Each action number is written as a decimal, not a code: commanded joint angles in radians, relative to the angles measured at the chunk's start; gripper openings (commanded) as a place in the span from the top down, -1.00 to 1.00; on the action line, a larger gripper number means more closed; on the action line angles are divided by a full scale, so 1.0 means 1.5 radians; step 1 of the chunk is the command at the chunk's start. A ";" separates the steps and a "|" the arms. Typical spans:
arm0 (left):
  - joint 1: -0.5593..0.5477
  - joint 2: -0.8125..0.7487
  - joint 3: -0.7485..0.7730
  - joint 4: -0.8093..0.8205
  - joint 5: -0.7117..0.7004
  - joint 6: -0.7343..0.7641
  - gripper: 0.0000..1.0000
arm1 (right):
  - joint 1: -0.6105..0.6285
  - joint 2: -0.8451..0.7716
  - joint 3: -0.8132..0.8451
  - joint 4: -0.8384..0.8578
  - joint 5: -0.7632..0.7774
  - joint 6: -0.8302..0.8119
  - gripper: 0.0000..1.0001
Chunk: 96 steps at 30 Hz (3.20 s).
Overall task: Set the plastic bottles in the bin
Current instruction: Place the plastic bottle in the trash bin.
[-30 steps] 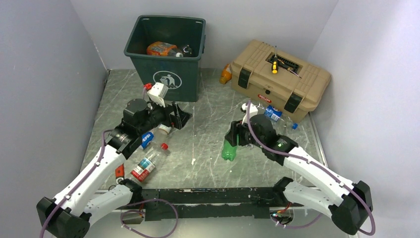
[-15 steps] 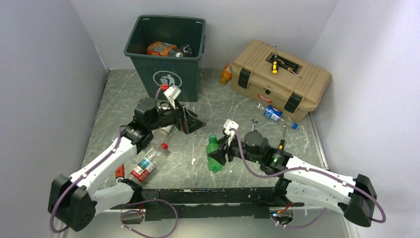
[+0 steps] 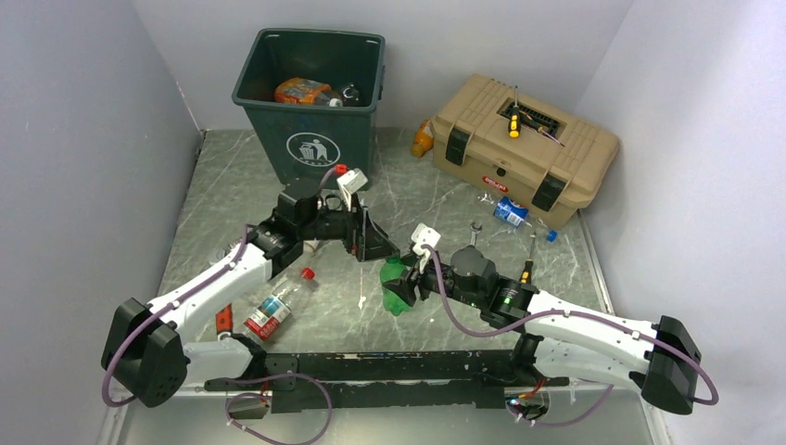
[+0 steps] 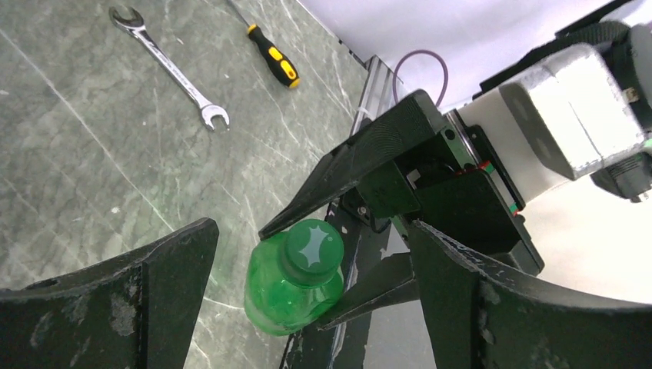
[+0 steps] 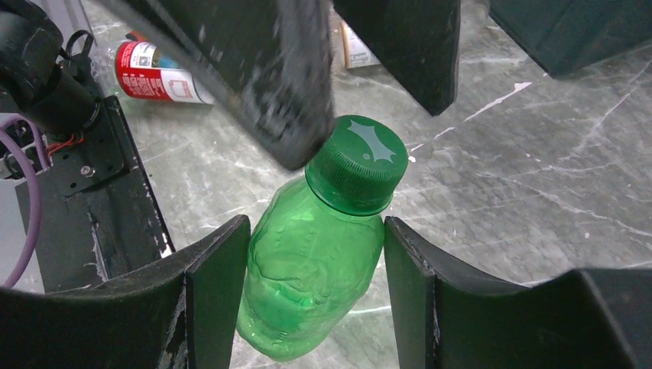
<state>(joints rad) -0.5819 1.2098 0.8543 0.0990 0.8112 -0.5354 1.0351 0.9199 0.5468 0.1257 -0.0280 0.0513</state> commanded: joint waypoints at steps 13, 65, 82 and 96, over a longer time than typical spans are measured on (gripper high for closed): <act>-0.043 0.014 0.058 -0.118 -0.053 0.098 -0.40 | 0.012 -0.013 0.020 0.051 0.018 -0.003 0.74; 0.236 0.298 0.852 -0.230 -0.655 0.349 1.00 | 0.015 -0.265 0.032 -0.105 0.137 0.191 -1.00; 0.332 0.475 0.885 -0.372 -0.550 0.228 1.00 | 0.015 -0.316 0.003 -0.138 0.226 0.202 -1.00; 0.342 0.510 0.886 -0.430 -0.495 0.183 -0.43 | 0.014 -0.321 0.032 -0.184 0.265 0.190 -0.99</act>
<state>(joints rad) -0.0658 2.0323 2.2139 -0.5594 0.0345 -0.2245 1.0527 0.4511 0.5507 -0.1425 0.3218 0.3447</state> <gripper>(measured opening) 0.572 0.994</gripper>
